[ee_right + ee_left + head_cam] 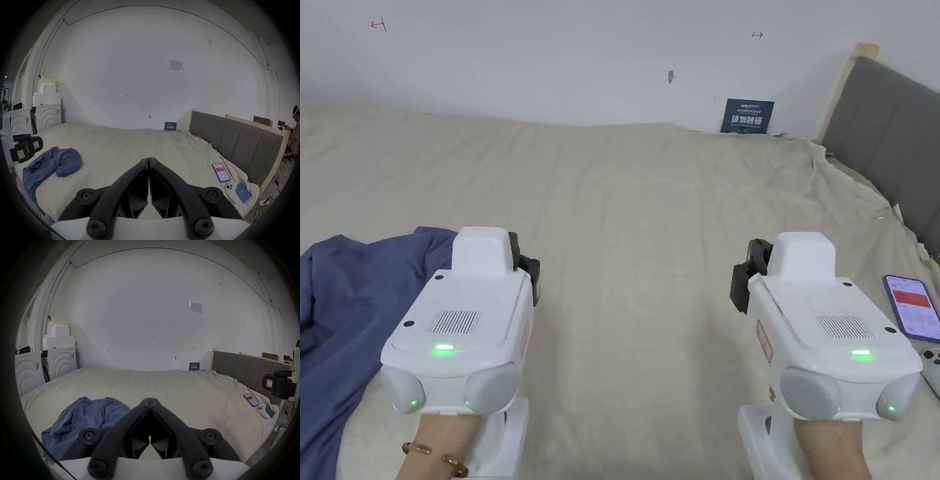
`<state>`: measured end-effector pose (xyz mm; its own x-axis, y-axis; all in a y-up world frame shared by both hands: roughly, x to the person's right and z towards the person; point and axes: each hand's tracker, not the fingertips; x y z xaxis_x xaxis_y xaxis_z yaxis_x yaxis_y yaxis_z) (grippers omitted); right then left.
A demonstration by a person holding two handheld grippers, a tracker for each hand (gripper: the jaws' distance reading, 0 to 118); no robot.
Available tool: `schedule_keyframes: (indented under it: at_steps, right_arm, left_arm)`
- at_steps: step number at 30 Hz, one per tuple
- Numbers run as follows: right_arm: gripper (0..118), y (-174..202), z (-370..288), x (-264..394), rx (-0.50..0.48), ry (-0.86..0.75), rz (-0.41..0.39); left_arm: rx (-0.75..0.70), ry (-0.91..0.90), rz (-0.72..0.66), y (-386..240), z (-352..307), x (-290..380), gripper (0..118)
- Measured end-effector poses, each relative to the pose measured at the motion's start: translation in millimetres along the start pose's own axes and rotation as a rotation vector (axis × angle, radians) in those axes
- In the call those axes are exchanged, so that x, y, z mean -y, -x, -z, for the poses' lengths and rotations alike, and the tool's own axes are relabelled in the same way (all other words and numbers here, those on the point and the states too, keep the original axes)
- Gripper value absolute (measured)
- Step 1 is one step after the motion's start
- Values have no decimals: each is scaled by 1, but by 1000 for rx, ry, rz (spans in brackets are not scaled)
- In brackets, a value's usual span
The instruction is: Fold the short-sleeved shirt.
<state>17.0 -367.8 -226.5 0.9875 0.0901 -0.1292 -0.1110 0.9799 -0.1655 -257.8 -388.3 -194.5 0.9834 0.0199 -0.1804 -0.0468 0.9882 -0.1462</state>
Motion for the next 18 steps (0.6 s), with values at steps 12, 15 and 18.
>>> schedule_keyframes:
  at_steps: [12,15,18]
  right_arm:
    - [0,1,-1,5,8,16,2]
    - [0,0,-1,6,10,18,4]
    - [0,-1,0,6,14,21,2]
  left_arm:
    - [5,6,2,0,-2,2,0]
    - [4,15,-6,1,-3,4,0]
    - [3,18,-12,2,-3,5,0]
